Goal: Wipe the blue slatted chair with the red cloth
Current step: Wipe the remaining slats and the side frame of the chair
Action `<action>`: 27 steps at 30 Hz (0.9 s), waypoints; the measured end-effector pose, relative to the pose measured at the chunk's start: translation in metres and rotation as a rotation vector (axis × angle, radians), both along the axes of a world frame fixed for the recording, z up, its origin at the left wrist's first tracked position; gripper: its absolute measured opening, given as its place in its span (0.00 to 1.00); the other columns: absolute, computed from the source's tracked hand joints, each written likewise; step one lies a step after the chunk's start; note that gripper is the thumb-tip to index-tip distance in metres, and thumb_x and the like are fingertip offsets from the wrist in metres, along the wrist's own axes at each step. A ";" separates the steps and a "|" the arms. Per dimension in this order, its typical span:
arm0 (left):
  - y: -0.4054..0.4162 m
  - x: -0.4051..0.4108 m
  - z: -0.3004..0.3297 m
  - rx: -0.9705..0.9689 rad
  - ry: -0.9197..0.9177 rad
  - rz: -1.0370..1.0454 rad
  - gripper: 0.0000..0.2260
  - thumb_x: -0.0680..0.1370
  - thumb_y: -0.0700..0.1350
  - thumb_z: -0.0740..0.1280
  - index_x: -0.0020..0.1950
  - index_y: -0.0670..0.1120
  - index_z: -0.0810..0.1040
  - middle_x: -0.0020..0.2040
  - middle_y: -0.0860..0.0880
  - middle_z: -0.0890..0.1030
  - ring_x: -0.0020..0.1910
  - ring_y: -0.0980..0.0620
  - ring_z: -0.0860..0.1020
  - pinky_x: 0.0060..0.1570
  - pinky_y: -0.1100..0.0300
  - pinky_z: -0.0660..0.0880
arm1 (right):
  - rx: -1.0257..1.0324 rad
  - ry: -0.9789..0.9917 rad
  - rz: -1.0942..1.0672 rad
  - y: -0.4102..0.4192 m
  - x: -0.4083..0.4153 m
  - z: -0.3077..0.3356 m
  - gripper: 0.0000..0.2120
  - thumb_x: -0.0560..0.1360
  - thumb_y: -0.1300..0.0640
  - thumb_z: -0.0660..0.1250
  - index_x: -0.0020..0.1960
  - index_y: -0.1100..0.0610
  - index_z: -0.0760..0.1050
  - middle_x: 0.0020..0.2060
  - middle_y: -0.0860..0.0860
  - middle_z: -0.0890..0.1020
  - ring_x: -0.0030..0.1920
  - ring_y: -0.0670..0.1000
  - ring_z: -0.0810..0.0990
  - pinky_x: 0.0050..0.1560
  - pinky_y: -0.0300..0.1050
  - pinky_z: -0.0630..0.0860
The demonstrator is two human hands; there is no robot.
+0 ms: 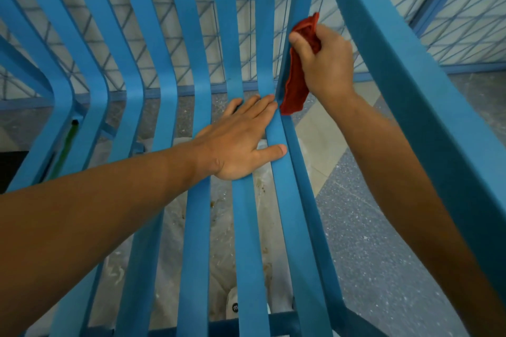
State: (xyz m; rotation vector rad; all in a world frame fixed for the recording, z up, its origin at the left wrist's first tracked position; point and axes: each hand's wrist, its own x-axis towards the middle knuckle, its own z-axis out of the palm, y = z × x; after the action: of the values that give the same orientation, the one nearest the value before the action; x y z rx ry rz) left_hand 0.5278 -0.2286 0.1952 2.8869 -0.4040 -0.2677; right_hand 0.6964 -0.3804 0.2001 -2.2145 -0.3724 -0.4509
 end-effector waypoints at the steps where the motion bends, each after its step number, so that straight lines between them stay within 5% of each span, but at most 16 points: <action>1: 0.000 0.000 0.000 0.000 -0.001 -0.001 0.41 0.79 0.71 0.47 0.83 0.47 0.41 0.83 0.51 0.40 0.82 0.52 0.39 0.80 0.47 0.40 | -0.016 0.018 -0.014 0.001 -0.001 -0.005 0.28 0.77 0.34 0.63 0.60 0.58 0.81 0.54 0.56 0.84 0.56 0.55 0.81 0.61 0.48 0.75; 3: 0.000 -0.001 0.000 -0.004 0.001 0.000 0.42 0.78 0.71 0.46 0.83 0.47 0.41 0.83 0.50 0.40 0.82 0.51 0.39 0.80 0.48 0.39 | -0.085 0.156 0.028 -0.005 -0.006 -0.024 0.20 0.79 0.45 0.68 0.56 0.62 0.81 0.46 0.57 0.83 0.46 0.48 0.80 0.45 0.29 0.69; 5: 0.000 -0.001 0.000 0.000 0.002 -0.001 0.43 0.77 0.72 0.44 0.83 0.47 0.41 0.83 0.50 0.40 0.82 0.51 0.39 0.80 0.48 0.39 | -0.204 0.262 0.062 -0.006 -0.019 -0.048 0.16 0.79 0.47 0.69 0.52 0.61 0.82 0.41 0.53 0.81 0.38 0.46 0.76 0.34 0.25 0.66; 10: 0.001 0.001 -0.002 0.003 -0.006 0.000 0.44 0.75 0.73 0.43 0.83 0.47 0.42 0.84 0.50 0.41 0.82 0.51 0.40 0.80 0.47 0.40 | -0.331 0.481 0.050 0.001 -0.013 -0.083 0.21 0.79 0.40 0.63 0.54 0.56 0.82 0.49 0.57 0.85 0.50 0.58 0.83 0.48 0.50 0.78; 21: 0.002 0.002 -0.003 0.022 -0.009 -0.009 0.43 0.76 0.73 0.44 0.83 0.47 0.43 0.84 0.51 0.41 0.82 0.51 0.40 0.80 0.48 0.41 | -0.452 0.626 0.025 -0.015 -0.049 -0.066 0.24 0.81 0.43 0.61 0.54 0.64 0.79 0.51 0.62 0.83 0.46 0.59 0.79 0.43 0.47 0.69; 25: 0.000 0.002 -0.003 0.030 -0.007 -0.001 0.45 0.74 0.74 0.42 0.83 0.47 0.44 0.84 0.50 0.42 0.82 0.51 0.41 0.80 0.47 0.41 | -0.711 0.497 0.158 -0.038 -0.119 -0.041 0.20 0.87 0.49 0.50 0.66 0.61 0.74 0.60 0.62 0.79 0.56 0.62 0.78 0.50 0.54 0.72; 27: -0.001 0.002 -0.002 0.028 -0.010 -0.002 0.45 0.75 0.74 0.43 0.83 0.47 0.44 0.84 0.50 0.42 0.82 0.51 0.41 0.80 0.47 0.41 | -0.741 0.474 0.185 -0.050 -0.151 -0.030 0.20 0.87 0.50 0.48 0.71 0.57 0.69 0.61 0.61 0.76 0.57 0.61 0.76 0.46 0.51 0.65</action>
State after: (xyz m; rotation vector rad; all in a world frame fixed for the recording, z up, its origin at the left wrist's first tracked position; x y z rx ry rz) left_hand 0.5295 -0.2292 0.1930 2.9161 -0.4084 -0.2615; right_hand 0.5452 -0.4307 0.1696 -2.8530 -0.5355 0.3836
